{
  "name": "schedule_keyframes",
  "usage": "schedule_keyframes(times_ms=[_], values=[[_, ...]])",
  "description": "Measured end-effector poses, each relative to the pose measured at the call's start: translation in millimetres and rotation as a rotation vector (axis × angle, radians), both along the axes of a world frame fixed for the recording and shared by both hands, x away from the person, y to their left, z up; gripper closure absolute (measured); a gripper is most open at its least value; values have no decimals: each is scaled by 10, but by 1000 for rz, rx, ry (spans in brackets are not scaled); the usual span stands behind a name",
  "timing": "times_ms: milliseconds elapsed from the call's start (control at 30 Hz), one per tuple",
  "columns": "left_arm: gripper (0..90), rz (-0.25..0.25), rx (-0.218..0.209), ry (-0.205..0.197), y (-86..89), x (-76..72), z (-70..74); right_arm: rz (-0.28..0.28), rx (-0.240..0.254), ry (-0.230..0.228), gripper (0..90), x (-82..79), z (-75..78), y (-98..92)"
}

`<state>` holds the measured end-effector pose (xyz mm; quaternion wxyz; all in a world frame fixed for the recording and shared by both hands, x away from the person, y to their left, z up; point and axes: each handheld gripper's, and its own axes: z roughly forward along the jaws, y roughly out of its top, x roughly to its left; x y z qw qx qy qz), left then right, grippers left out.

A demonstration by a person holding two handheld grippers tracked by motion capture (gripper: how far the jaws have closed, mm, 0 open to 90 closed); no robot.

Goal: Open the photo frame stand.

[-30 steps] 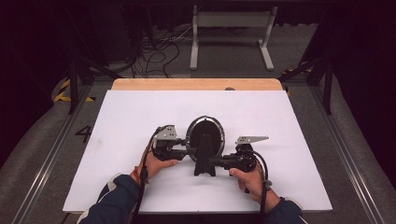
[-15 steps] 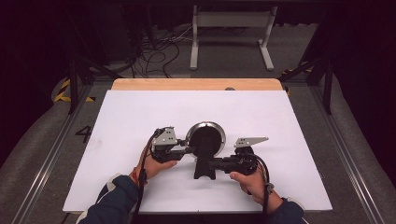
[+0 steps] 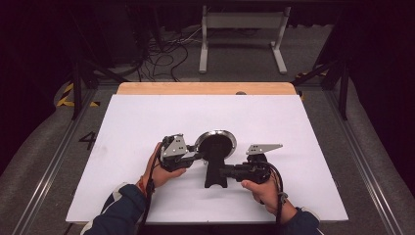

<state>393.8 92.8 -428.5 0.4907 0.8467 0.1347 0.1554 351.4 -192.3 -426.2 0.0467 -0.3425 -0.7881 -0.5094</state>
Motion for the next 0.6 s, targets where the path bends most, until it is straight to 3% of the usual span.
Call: schedule_keyframes(times_ms=[600], values=[[704,66,50,-115,-79,120,-11,-54,-41,-31,754,166,-23,19]])
